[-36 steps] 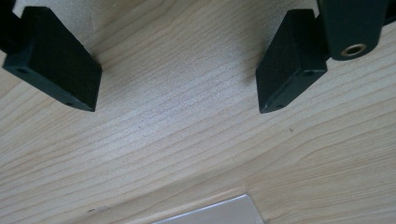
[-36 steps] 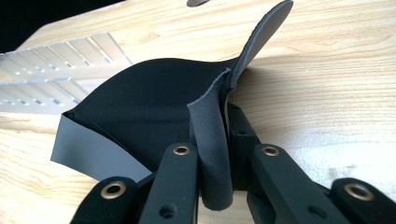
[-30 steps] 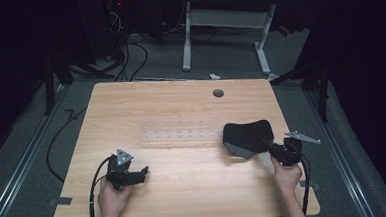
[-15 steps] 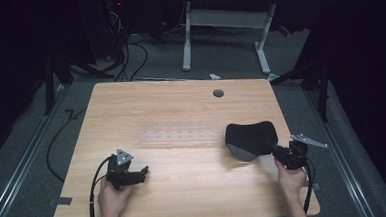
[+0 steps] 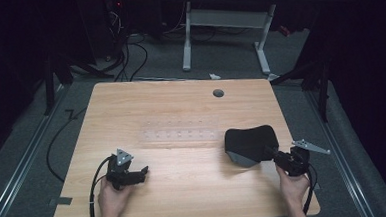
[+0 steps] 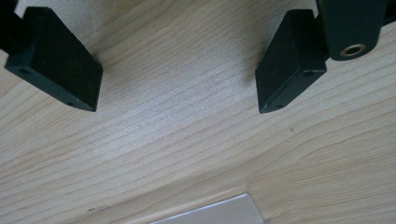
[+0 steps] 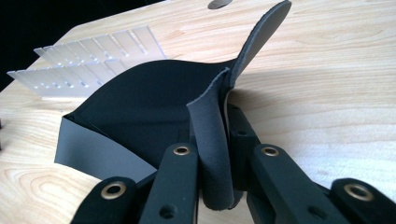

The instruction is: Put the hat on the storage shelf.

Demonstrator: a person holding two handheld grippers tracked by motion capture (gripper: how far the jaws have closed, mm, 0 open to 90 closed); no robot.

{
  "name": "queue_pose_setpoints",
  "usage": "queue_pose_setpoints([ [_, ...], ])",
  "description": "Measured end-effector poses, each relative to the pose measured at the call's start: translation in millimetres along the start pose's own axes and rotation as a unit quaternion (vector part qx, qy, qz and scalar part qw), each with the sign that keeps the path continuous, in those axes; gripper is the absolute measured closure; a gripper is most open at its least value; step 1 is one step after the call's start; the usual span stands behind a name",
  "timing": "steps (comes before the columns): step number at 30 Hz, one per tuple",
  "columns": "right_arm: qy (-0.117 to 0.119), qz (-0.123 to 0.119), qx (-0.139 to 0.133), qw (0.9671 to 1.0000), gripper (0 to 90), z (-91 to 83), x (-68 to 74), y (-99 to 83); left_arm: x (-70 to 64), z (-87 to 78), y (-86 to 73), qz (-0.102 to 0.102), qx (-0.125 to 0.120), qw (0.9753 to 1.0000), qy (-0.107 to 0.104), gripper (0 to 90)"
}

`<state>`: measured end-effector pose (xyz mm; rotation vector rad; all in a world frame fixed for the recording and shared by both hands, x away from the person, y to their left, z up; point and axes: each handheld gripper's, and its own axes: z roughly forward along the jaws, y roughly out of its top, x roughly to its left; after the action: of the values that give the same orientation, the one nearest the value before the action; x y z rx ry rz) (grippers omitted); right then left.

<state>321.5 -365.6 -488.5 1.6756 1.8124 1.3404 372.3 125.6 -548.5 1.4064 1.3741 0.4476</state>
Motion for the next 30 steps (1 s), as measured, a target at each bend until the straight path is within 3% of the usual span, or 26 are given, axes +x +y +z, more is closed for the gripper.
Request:
queue_pose_setpoints([
  [18,0.032,-0.004,0.014,0.9994,84.3,-2.2,26.0,-16.9,-0.8,0.6,0.1,-0.002,-0.001,1.0000,0.003,14.8],
  [30,0.053,-0.044,0.032,0.9971,84.3,8.4,49.5,-15.3,-1.2,0.6,-0.4,0.000,0.000,1.0000,0.002,14.3],
])
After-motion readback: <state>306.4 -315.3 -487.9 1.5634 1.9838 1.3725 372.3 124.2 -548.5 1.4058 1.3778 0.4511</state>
